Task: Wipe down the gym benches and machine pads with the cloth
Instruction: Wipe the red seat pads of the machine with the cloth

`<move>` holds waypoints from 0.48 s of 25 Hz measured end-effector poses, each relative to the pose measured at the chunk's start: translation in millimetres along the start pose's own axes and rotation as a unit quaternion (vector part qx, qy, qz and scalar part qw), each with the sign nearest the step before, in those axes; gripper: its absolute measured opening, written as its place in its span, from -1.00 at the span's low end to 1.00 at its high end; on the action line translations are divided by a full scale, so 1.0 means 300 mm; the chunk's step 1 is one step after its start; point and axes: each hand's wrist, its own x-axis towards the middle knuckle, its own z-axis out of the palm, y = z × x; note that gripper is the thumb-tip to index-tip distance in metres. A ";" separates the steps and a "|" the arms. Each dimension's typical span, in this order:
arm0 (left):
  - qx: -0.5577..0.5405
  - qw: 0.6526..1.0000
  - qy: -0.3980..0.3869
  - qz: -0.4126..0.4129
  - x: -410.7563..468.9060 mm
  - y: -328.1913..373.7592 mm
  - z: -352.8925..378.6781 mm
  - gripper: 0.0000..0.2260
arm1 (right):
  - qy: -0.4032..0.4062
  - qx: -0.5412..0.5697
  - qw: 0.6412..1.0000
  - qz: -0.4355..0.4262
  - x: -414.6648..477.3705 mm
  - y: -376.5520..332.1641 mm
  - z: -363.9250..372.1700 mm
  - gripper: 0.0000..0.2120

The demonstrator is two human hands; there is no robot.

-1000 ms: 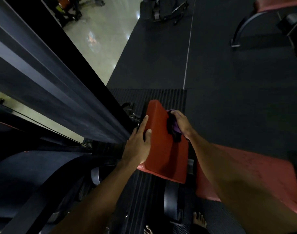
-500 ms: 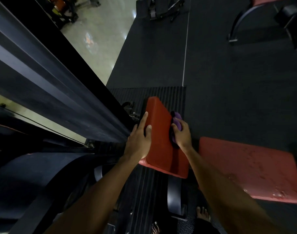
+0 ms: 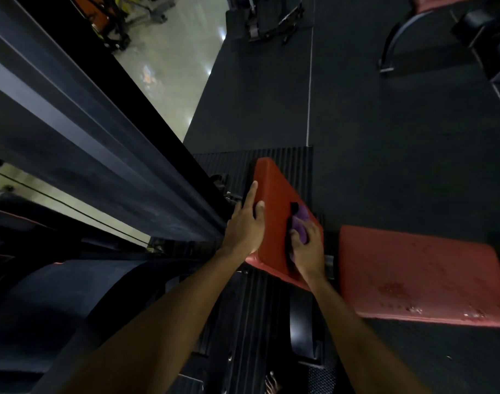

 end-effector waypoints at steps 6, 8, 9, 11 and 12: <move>-0.007 1.000 0.005 0.011 0.002 -0.008 -0.001 -0.55 | -0.009 0.169 0.979 0.116 -0.018 -0.133 -0.003 -0.77; -0.004 1.000 0.009 0.013 0.005 -0.007 0.002 -0.54 | -0.006 0.131 0.991 0.017 -0.111 -0.169 0.004 -0.69; 0.000 1.000 0.011 0.015 0.007 -0.009 0.001 -0.54 | -0.002 0.113 0.993 -0.025 -0.160 -0.152 0.009 -0.66; 0.000 1.000 0.008 0.016 0.010 -0.011 0.002 -0.54 | 0.012 0.082 0.995 -0.057 -0.202 -0.081 0.014 -0.66; -0.002 1.000 0.002 0.014 0.006 -0.015 0.001 -0.54 | 0.026 0.089 0.995 -0.038 -0.197 -0.049 0.017 -0.69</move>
